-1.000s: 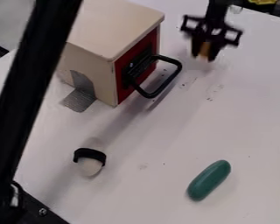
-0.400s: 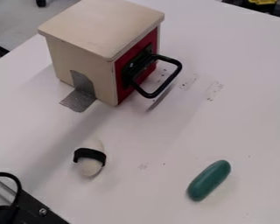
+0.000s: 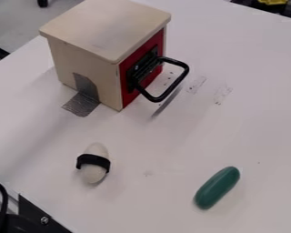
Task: Lift the teddy over the drawer
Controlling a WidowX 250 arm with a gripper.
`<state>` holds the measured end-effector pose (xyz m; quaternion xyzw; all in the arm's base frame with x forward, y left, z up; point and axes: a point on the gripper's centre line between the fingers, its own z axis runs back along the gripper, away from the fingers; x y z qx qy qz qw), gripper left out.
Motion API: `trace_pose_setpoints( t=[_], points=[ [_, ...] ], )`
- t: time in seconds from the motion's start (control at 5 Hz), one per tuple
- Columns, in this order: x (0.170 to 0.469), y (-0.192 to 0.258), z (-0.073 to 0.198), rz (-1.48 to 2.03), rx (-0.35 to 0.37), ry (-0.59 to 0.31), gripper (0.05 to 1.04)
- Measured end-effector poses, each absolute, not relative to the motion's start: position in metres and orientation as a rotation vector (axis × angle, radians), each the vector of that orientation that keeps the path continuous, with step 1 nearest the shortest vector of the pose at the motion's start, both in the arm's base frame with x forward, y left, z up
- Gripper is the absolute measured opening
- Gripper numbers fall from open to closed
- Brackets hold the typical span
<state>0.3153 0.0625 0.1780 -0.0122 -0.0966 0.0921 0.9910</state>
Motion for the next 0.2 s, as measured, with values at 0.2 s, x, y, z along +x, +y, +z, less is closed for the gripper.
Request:
trace_pose_setpoints(
  t=[0.2],
  points=[
    [0.3125,0.0757,0.1669,0.152,-0.036,-0.205,0.355]
  ],
)
